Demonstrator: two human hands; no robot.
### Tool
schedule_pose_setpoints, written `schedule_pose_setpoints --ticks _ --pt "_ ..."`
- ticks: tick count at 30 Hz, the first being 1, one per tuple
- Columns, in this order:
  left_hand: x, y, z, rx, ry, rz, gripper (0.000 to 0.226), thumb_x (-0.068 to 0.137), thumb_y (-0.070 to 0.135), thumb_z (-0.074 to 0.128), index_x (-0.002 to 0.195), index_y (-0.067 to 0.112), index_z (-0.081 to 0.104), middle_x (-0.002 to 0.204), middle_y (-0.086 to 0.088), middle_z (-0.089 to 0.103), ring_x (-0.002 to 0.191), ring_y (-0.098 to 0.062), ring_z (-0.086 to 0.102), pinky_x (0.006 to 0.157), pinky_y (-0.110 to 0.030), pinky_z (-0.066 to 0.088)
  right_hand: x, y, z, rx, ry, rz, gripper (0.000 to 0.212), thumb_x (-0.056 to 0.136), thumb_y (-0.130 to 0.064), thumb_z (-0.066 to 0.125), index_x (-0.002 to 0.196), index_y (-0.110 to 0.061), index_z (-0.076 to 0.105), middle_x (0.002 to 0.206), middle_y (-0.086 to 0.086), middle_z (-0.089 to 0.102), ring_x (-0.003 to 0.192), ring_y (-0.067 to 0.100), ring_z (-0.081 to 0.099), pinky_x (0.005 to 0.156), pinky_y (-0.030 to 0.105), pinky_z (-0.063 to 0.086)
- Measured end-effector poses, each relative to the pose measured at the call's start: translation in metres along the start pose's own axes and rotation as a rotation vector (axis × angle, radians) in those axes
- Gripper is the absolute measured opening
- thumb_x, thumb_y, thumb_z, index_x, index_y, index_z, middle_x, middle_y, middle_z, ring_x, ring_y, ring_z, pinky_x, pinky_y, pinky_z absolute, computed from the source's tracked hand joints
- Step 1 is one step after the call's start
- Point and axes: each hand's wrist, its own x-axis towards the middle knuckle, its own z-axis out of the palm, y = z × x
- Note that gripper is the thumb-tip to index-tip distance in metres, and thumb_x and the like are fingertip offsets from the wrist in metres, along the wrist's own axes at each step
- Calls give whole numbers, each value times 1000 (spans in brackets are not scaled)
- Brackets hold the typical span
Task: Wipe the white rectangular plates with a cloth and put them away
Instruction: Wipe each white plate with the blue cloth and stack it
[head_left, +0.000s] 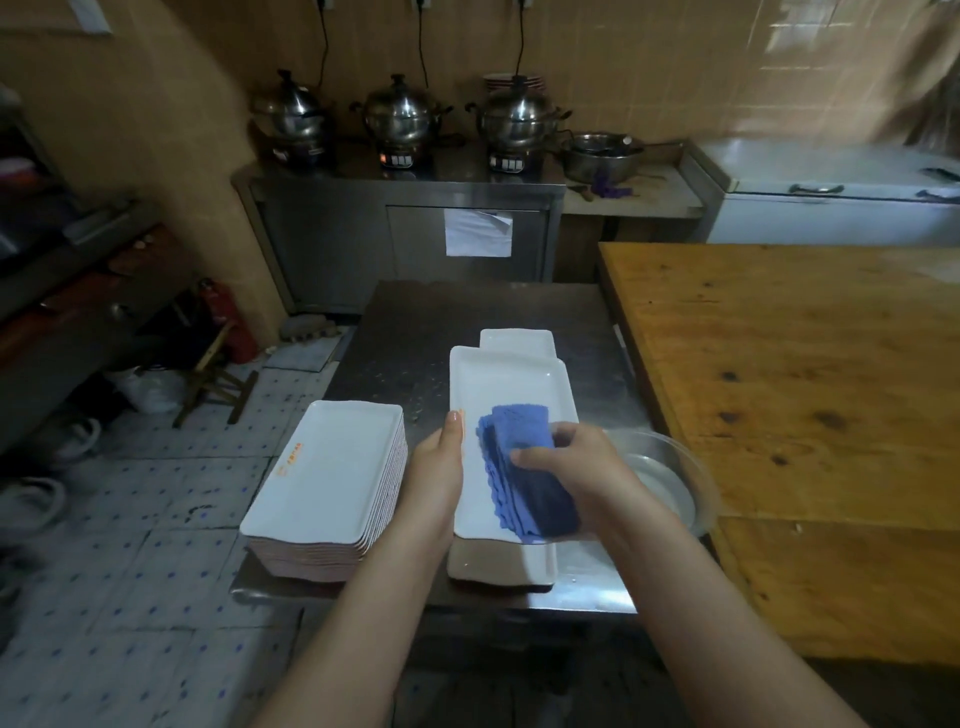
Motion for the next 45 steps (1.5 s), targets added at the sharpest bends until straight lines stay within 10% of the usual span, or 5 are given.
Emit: schedule_pose_setpoints --ticks 4,7,23,32,45 --pt "5 -18 -7 5 8 -81 36 96 47 41 92 21 67 91 -2 72 85 -26 69 82 -42 55 6 12 -13 450 -168 106 13 88 -8 63 99 -14 63 93 6 69 87 22 65 72 37 54" --pt "16 -40 -14 55 31 -156 33 94 45 46 89 20 67 85 -2 71 77 -24 69 69 -35 56 15 27 -16 600 -222 124 21 92 -4 56 111 -11 58 93 6 72 84 19 70 65 33 56" --pt "74 -118 -13 390 131 -194 45 91 47 50 96 8 73 91 -15 71 89 -34 65 91 -46 49 70 99 -8 555 34 355 22 81 -5 70 101 2 63 92 15 72 84 28 68 67 34 54" --pt "91 -141 -3 771 207 1 39 93 40 49 93 9 72 95 -16 58 82 -32 58 73 -35 48 80 108 5 518 18 380 24 83 -4 68 105 3 61 92 15 70 79 26 68 66 32 55" --pt "107 -138 -2 606 204 1 24 86 37 59 89 15 69 94 -17 62 86 -34 61 79 -42 53 94 110 -5 523 -26 391 30 81 -6 71 108 1 61 99 17 70 83 27 69 61 29 55"
